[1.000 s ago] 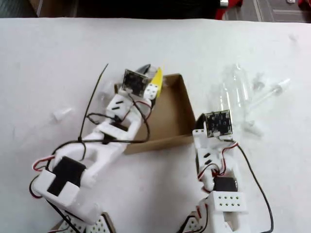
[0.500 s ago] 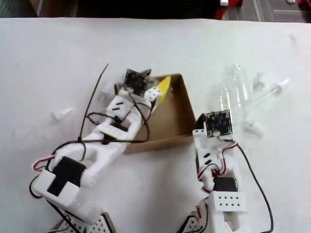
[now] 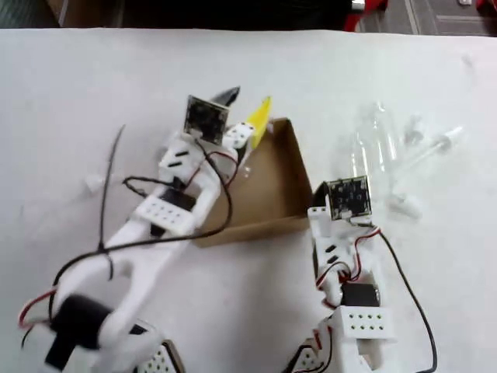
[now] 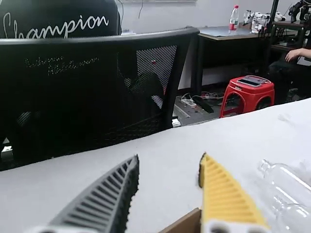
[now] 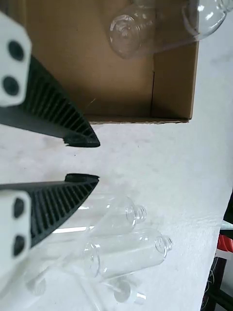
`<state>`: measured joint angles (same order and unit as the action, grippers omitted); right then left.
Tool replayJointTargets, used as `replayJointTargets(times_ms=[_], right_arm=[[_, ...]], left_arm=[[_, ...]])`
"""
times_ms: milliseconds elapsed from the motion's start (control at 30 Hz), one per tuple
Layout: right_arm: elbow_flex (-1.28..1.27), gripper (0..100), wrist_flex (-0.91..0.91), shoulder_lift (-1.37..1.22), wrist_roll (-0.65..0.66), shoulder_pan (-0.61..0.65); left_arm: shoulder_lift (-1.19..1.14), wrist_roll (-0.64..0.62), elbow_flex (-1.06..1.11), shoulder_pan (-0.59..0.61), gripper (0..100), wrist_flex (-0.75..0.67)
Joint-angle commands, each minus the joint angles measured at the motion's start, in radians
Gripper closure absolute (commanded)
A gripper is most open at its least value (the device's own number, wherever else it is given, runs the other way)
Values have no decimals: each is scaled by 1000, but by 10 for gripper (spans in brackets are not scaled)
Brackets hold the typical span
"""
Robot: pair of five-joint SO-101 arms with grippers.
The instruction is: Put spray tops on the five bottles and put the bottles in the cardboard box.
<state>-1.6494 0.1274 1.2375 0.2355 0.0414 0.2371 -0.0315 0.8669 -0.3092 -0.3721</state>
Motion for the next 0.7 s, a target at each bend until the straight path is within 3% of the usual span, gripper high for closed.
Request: replayJointTargets(times_ms=[0,133,300,433,533,667], right_arm=[[18,916,-22,1,14,10],[18,916,-22,1,14,10],[18,916,-22,1,14,10],[18,917,-21,1,14,12],[18,918,-18,1,14,12],[17,918,-16,2,14,12]], left_arm=[[217,-28,-12,-10,812,123],[498,-172,-23,-7,812,404],[889,-265,-20,-2,812,795],[1156,-359,-14,90,812,1080],[1300,-370,-12,180,812,1201],[1331,-281,35,275,813,1227]])
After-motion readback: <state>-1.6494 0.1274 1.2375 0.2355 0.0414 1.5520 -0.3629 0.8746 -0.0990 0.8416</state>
